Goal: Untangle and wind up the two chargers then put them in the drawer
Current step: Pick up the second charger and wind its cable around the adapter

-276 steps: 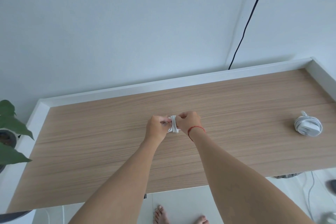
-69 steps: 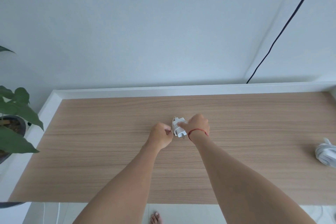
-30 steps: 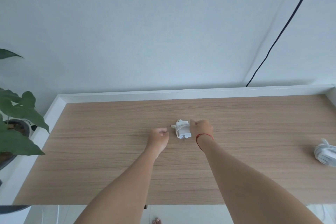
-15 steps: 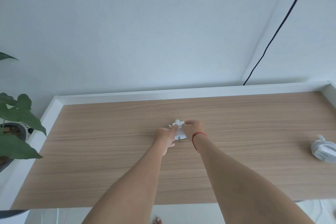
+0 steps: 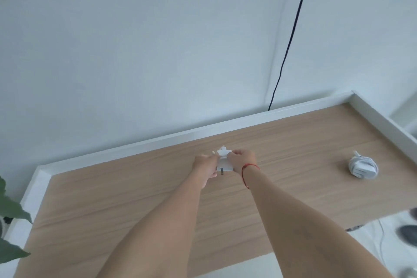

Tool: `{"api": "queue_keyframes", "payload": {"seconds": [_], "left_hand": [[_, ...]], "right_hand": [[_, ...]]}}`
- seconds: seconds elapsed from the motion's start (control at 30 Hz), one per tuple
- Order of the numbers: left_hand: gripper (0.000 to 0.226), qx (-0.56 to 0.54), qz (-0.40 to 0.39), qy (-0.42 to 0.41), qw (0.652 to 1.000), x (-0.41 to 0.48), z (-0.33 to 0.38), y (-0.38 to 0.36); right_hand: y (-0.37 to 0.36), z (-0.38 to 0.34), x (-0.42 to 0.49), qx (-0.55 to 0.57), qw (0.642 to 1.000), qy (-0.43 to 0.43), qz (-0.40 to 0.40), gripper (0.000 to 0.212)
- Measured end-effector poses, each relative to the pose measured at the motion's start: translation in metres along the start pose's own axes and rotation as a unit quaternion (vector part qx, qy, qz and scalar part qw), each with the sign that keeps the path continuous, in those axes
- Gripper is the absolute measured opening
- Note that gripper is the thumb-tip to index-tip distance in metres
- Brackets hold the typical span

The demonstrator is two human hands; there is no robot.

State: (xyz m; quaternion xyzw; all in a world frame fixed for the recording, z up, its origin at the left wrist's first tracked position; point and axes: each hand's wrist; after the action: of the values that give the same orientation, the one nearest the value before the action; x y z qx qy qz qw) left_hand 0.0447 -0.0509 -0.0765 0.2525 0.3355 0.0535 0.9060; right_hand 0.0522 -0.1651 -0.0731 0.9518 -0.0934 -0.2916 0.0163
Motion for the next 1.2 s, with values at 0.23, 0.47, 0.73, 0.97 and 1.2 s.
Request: {"api": "queue_keyframes", "payload": {"seconds": [0.23,0.47,0.73,0.97,1.2], "left_hand": [[0.026,0.036,-0.081,-0.051,0.995,-0.006,0.072,-0.099],[0.024,0.07,-0.133,-0.067,0.986,-0.014,0.126,-0.211],[0.027,0.106,-0.131,-0.058,0.984,0.001,0.151,-0.269],[0.029,0.136,-0.117,-0.05,0.982,0.004,0.159,-0.281],[0.027,0.134,-0.118,-0.045,0.983,-0.001,0.161,-0.286]], "right_hand": [[0.114,-0.01,0.033,0.06,0.994,-0.02,0.085,0.031],[0.229,-0.007,0.077,0.035,0.99,-0.04,0.132,0.047],[0.282,-0.015,0.105,-0.108,0.99,-0.012,0.091,0.035],[0.291,-0.02,0.118,-0.155,0.985,-0.033,0.072,0.03],[0.29,-0.027,0.121,-0.184,0.978,-0.05,0.082,0.031]]}}
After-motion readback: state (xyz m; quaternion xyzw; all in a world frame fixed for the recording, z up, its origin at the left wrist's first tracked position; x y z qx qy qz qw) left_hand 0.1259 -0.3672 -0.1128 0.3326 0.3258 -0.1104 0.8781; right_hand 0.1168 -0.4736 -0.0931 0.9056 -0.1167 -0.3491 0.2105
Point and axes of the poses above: each hand's wrist, its own x-axis towards the middle knuckle, its own y-axis out of the back of the hand, z = x × y, and after that the axes turned 15 degrees about x, right-handed
